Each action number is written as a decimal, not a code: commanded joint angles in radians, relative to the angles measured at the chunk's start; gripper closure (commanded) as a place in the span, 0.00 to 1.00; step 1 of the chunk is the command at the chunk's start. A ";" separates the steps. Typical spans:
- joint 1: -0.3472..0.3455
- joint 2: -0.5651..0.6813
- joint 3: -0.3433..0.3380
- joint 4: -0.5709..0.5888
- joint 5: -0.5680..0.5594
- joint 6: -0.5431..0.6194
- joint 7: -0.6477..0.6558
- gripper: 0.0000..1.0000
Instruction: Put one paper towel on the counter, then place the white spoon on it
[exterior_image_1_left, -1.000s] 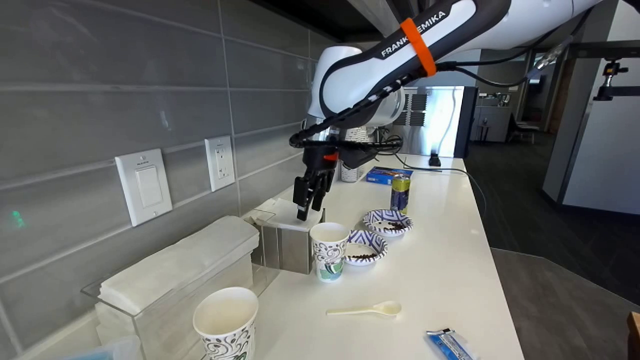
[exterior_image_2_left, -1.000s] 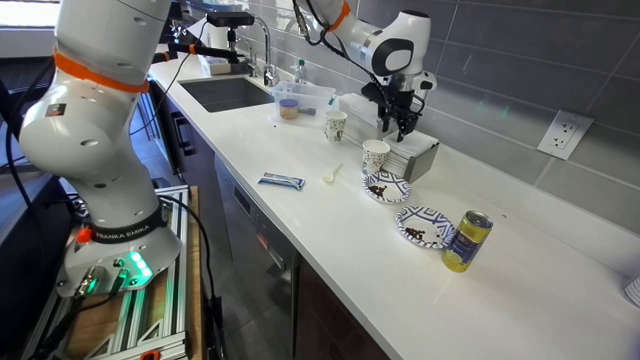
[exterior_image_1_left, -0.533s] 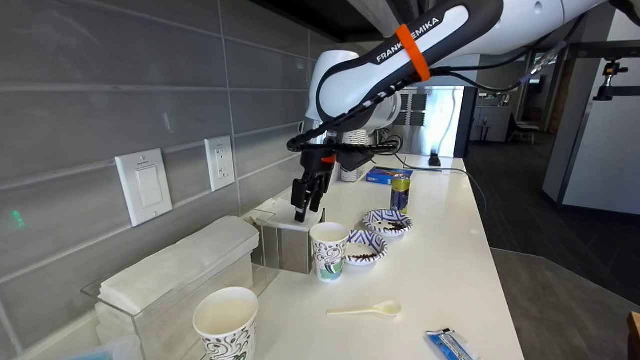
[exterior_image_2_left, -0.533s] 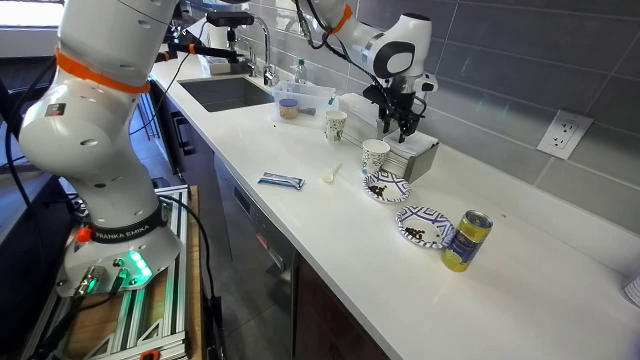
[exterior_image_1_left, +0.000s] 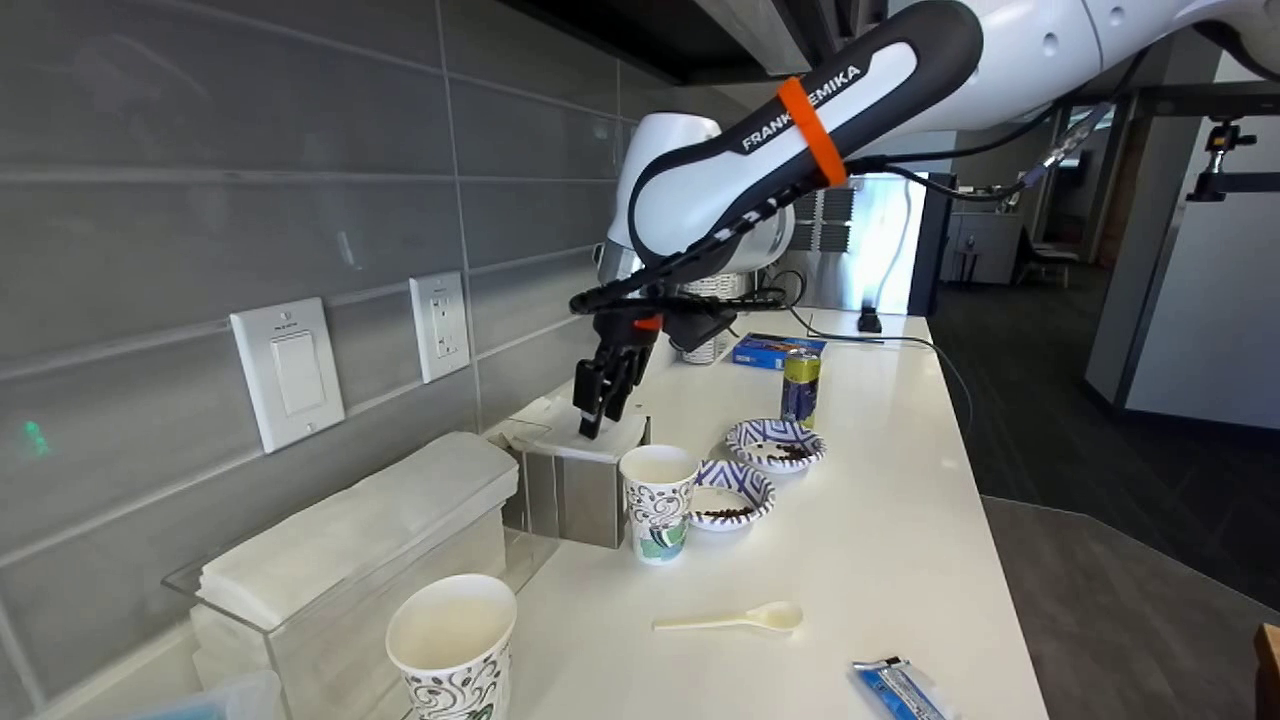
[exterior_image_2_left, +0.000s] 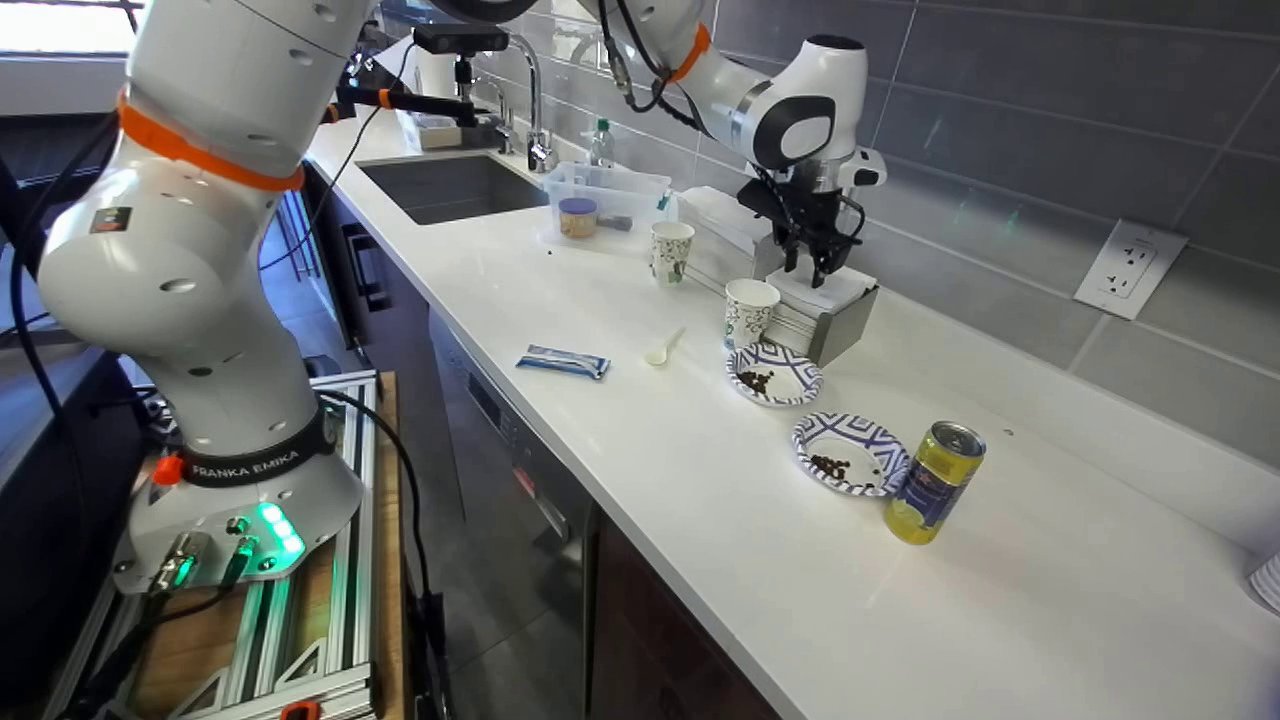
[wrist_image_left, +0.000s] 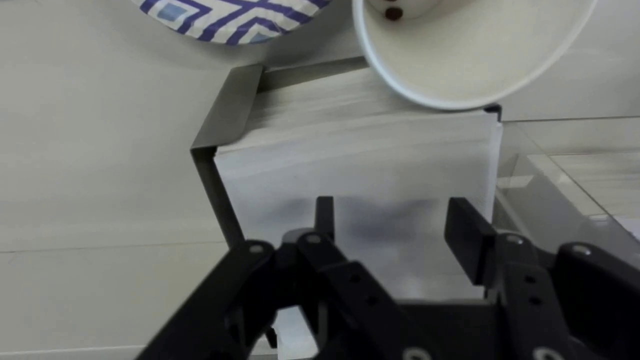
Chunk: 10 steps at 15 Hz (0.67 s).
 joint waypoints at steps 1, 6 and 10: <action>0.002 0.043 -0.005 0.019 -0.031 0.064 -0.007 0.38; 0.001 0.066 0.000 0.010 -0.048 0.136 -0.018 0.44; 0.000 0.062 0.001 0.008 -0.051 0.134 -0.021 0.52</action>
